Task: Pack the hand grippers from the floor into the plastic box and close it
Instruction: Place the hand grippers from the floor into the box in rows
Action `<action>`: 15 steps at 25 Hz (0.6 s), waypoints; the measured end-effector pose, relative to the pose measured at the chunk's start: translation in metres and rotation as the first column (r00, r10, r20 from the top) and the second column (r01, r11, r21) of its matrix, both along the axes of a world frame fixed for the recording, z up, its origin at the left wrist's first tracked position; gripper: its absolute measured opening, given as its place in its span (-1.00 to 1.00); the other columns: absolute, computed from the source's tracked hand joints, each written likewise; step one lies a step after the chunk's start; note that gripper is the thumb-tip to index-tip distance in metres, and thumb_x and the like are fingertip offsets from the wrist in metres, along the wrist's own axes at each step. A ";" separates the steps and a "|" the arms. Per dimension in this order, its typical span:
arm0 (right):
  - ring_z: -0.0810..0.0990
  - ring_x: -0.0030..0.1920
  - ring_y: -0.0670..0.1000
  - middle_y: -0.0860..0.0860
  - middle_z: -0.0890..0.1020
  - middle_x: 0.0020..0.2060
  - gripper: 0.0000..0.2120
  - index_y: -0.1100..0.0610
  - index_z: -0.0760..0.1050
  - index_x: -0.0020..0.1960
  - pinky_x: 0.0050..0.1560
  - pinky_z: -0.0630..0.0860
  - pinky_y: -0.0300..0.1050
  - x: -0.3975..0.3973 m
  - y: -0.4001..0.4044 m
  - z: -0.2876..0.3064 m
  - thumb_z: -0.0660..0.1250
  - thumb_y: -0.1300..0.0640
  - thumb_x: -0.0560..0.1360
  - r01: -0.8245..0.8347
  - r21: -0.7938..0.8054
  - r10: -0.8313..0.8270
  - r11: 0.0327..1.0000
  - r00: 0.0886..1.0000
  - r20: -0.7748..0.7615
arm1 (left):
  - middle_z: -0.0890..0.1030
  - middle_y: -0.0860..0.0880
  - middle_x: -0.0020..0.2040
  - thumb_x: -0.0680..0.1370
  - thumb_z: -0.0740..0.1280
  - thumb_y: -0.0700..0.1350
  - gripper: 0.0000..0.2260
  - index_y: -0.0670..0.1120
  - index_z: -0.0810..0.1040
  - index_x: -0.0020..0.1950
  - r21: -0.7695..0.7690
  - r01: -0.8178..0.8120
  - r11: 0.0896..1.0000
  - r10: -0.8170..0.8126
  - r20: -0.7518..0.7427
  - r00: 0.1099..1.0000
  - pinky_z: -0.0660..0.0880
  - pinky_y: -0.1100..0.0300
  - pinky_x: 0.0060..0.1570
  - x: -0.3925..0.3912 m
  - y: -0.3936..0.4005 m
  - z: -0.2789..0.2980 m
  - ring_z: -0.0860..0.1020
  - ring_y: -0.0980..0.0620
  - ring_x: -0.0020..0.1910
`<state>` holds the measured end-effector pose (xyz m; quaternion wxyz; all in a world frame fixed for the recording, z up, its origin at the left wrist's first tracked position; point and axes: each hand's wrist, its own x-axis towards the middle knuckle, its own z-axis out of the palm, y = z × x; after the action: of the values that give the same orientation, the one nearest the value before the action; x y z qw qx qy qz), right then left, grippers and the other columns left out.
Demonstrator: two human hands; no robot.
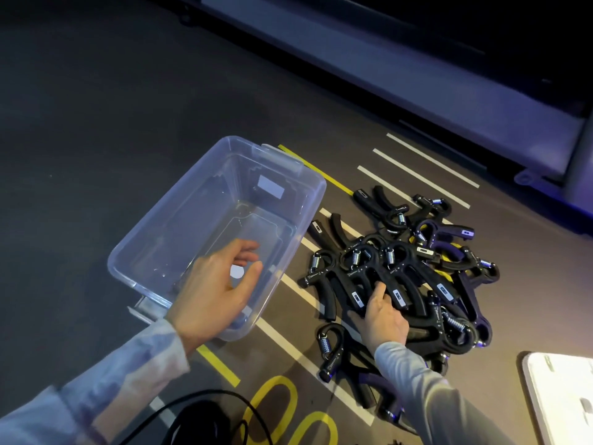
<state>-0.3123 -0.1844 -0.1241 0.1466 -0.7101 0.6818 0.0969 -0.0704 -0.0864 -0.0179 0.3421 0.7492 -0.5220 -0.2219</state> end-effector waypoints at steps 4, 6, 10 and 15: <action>0.61 0.12 0.10 0.06 0.46 0.24 -0.31 0.14 0.03 0.46 -0.02 0.51 -0.06 0.002 -0.002 -0.002 0.24 -0.15 0.51 -0.045 -0.030 0.044 0.999 0.999 -0.033 | 0.62 0.06 0.03 0.46 0.19 0.11 -0.62 -0.06 0.53 0.15 -0.025 -0.066 0.998 0.068 0.100 0.993 0.41 0.18 0.10 0.009 0.014 -0.004 0.55 0.09 0.03; 0.60 0.14 0.08 0.05 0.42 0.28 -0.29 0.13 0.00 0.49 0.00 0.50 -0.07 0.001 -0.003 -0.002 0.23 -0.15 0.52 -0.055 -0.036 0.054 0.998 0.998 -0.037 | 0.57 -0.10 0.11 0.44 0.15 0.13 -0.53 -0.14 0.48 0.20 -0.066 -0.146 0.987 0.157 0.240 0.958 0.37 -0.02 0.12 0.022 0.024 -0.010 0.51 -0.13 0.09; 0.57 0.19 0.06 0.06 0.48 0.24 -0.31 0.20 0.09 0.43 0.17 0.44 -0.07 0.000 -0.004 -0.004 0.25 -0.16 0.50 -0.047 -0.057 0.045 0.997 0.999 -0.028 | 0.36 -0.31 0.32 0.35 0.12 0.22 -0.27 -0.28 0.30 0.34 -0.055 -0.463 0.885 0.456 0.305 0.836 0.18 -0.15 0.28 0.050 0.044 -0.019 0.30 -0.33 0.29; 0.52 0.25 0.07 0.08 0.52 0.24 -0.32 0.23 0.09 0.42 0.26 0.37 -0.05 -0.002 -0.006 -0.002 0.26 -0.13 0.50 -0.014 0.011 0.015 1.000 0.999 -0.029 | 0.26 -0.35 0.39 0.32 0.19 0.25 -0.12 -0.37 0.18 0.40 0.103 -0.493 0.864 0.470 0.189 0.862 0.16 -0.11 0.36 0.071 0.045 -0.026 0.22 -0.28 0.38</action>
<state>-0.3139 -0.1908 -0.1260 0.1397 -0.7128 0.6782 0.1118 0.0003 -0.0413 -0.0441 0.2879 0.8943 -0.3254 -0.1073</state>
